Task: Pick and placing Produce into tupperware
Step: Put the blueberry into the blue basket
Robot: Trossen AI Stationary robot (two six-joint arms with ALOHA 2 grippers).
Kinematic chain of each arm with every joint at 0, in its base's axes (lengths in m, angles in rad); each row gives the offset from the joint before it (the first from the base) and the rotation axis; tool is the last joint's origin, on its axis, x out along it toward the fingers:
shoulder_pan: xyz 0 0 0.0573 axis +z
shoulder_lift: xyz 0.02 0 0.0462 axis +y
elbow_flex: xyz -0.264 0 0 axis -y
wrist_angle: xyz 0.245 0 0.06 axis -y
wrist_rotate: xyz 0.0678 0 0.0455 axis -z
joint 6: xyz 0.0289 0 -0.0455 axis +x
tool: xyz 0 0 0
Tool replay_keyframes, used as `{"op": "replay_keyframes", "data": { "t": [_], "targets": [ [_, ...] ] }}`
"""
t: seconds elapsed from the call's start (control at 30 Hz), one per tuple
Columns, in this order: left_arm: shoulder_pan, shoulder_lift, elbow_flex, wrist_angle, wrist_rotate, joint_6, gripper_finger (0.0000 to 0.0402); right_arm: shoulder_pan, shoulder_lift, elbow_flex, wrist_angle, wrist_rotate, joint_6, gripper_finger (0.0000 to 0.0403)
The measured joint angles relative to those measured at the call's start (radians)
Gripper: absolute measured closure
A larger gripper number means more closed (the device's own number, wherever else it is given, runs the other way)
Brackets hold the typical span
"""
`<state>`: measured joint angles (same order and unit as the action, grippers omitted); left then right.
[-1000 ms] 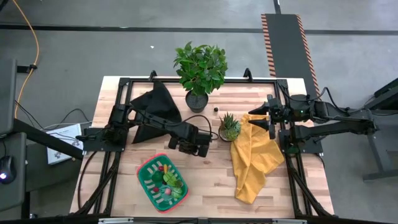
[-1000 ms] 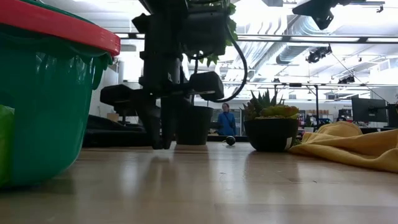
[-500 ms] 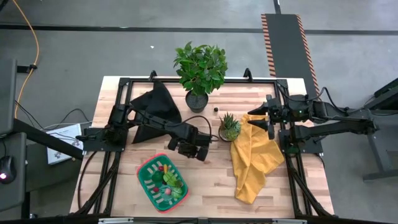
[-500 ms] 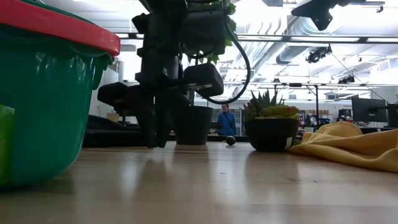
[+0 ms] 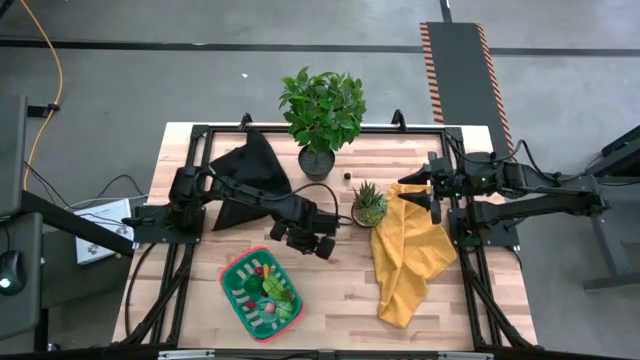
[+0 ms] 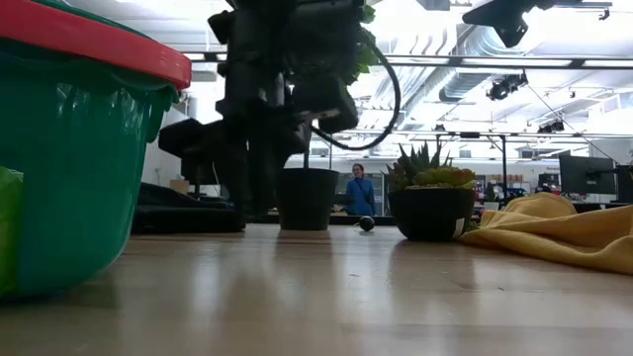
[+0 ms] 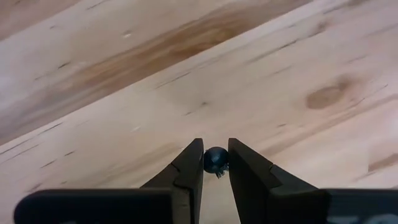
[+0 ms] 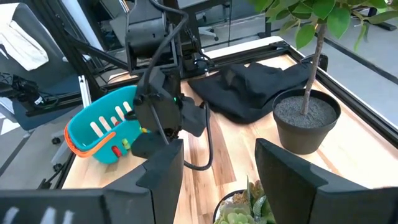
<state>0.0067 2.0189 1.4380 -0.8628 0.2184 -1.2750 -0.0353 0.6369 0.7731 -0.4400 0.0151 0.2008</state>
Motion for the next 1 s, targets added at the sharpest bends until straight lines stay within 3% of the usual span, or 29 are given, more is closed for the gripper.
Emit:
{"op": "replay_keyframes", "data": {
  "t": [0.3,0.73,1.0],
  "targets": [
    [0.018,-0.008,0.156,-0.185,0.006,0.142,0.0342,0.000,0.007,0.000,0.003,0.000,0.000,0.0212],
    [0.016,-0.010,0.450,-0.451,-0.100,0.324,0.0342,0.000,0.009,0.000,0.004,0.000,0.026,0.0212],
    [-0.062,-0.024,0.502,-0.641,-0.148,0.328,0.0342,0.000,0.009,0.000,0.005,0.042,0.034,0.0212]
  ]
}}
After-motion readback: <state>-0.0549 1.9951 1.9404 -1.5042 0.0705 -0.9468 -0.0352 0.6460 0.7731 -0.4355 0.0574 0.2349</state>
